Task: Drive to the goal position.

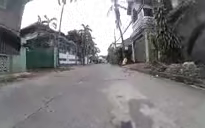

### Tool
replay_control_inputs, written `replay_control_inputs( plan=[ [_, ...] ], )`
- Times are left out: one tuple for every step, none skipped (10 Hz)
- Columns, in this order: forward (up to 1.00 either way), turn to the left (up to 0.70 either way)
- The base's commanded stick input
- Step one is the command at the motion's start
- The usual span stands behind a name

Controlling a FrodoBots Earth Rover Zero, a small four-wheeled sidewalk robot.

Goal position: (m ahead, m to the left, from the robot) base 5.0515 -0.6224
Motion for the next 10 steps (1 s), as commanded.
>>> replay_control_inputs(
  plan=[
    [1.00, -0.15],
    [1.00, -0.15],
    [1.00, -0.15],
    [1.00, -0.15],
    [1.00, -0.15],
    [1.00, -0.15],
    [1.00, -0.15],
    [1.00, -0.15],
    [1.00, -0.15],
    [1.00, -0.15]
  ],
)
